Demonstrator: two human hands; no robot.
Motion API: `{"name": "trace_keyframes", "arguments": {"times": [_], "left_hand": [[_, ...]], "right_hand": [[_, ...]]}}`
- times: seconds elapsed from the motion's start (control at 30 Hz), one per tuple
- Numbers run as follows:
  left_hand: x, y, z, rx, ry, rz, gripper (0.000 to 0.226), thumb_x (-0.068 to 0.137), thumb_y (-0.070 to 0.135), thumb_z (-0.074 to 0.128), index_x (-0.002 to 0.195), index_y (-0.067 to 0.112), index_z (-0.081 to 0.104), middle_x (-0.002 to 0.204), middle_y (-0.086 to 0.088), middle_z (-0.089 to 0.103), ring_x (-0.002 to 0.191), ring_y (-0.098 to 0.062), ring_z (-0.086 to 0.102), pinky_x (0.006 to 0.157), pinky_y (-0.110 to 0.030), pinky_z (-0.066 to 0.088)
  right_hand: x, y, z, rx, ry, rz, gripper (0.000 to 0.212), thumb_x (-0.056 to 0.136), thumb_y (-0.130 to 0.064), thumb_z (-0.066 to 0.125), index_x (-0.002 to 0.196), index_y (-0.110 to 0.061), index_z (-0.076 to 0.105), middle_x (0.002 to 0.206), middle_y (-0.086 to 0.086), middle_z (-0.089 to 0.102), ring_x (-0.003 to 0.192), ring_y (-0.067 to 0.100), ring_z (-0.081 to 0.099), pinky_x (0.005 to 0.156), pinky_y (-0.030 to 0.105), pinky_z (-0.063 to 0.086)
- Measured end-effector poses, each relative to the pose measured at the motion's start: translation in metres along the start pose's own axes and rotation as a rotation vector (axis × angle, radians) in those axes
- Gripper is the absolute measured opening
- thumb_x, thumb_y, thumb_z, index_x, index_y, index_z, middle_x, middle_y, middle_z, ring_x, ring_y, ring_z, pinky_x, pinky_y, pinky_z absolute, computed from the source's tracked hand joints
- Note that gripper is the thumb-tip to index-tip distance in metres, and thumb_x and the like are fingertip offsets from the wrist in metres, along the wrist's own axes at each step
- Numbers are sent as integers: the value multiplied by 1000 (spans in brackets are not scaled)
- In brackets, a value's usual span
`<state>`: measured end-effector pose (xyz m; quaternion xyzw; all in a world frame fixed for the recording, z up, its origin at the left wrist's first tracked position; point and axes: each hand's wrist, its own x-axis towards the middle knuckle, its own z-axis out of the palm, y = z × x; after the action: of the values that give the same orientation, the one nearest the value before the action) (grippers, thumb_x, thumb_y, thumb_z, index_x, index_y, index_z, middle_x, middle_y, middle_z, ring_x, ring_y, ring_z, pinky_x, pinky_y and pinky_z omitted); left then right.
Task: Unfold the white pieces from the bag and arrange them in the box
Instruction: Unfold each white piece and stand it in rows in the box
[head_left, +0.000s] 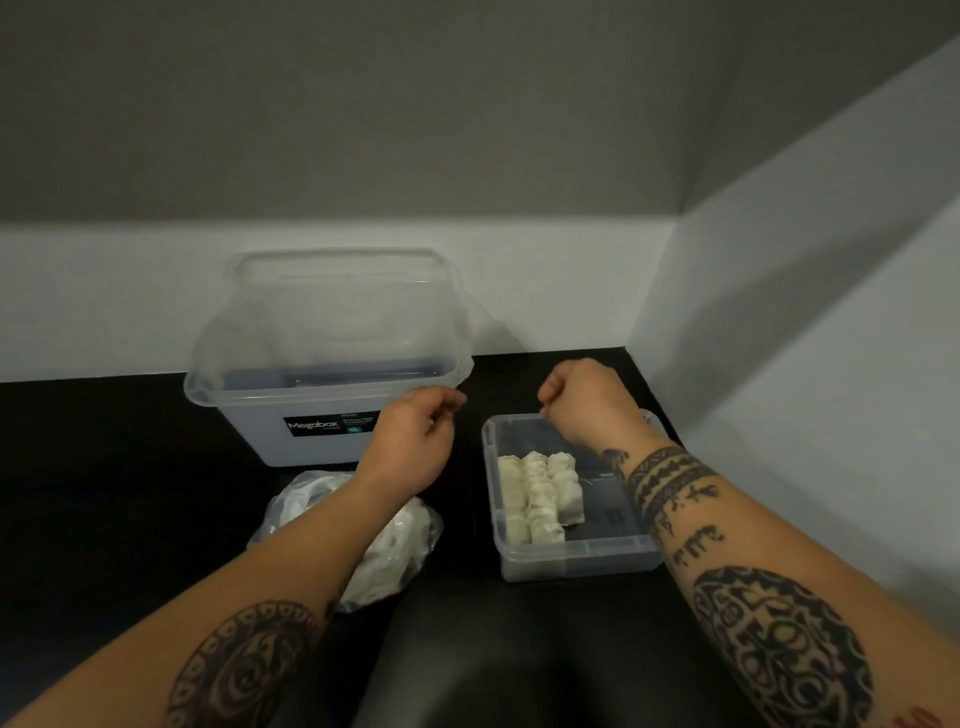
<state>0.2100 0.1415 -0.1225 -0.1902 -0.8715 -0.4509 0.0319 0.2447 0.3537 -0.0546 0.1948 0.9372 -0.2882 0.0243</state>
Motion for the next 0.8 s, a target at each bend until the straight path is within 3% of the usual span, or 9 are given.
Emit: {"name": "trace_keyframes", "arguments": {"times": [0.2,0.37,0.5,0.57,0.67,0.8], "left_hand": [[-15,-42,-57,-128,-79,-62,30,97,4,60,105,31,70,98,11,74,92,6,68,78,-13,54],[-30,-75,-95,-71,-172,-119,21,98,15,63,109,32,68,92,8,73,77,-7,68,70,-16,55],[-42,-98,-102,69,-311,-111,17,95,21,65,108,32,70,85,8,72,74,-6,67,70,-24,54],[-46,-110,-101,223,-444,-75,16,92,24,67,106,30,72,89,7,72,80,-10,67,77,-33,57],[-54,-124,-94,464,-666,-55,24,87,33,72,111,32,71,105,8,70,95,-9,66,89,-36,58],[-65,-135,-86,593,-721,-81,38,84,42,74,119,33,64,126,4,59,107,-14,60,92,-35,55]], "right_hand": [[-29,-78,34,72,-2,-146,12,86,-7,72,85,-19,71,89,-6,69,86,12,66,73,23,51],[-52,-116,80,43,-66,-115,21,88,-10,71,79,-29,66,93,-8,68,87,10,65,75,23,50],[-68,-131,126,50,-203,-90,12,90,-15,73,87,-25,69,96,-5,71,92,12,67,86,28,55],[-71,-129,153,26,-277,-85,2,90,-19,74,91,-19,72,98,-2,73,94,15,68,90,30,56],[-67,-114,194,-121,-353,-27,17,92,-15,67,107,-14,74,109,5,72,97,20,68,91,34,57],[-68,-97,221,-383,-358,-75,37,93,-16,64,129,-20,66,131,8,64,118,26,62,103,37,50]]}}
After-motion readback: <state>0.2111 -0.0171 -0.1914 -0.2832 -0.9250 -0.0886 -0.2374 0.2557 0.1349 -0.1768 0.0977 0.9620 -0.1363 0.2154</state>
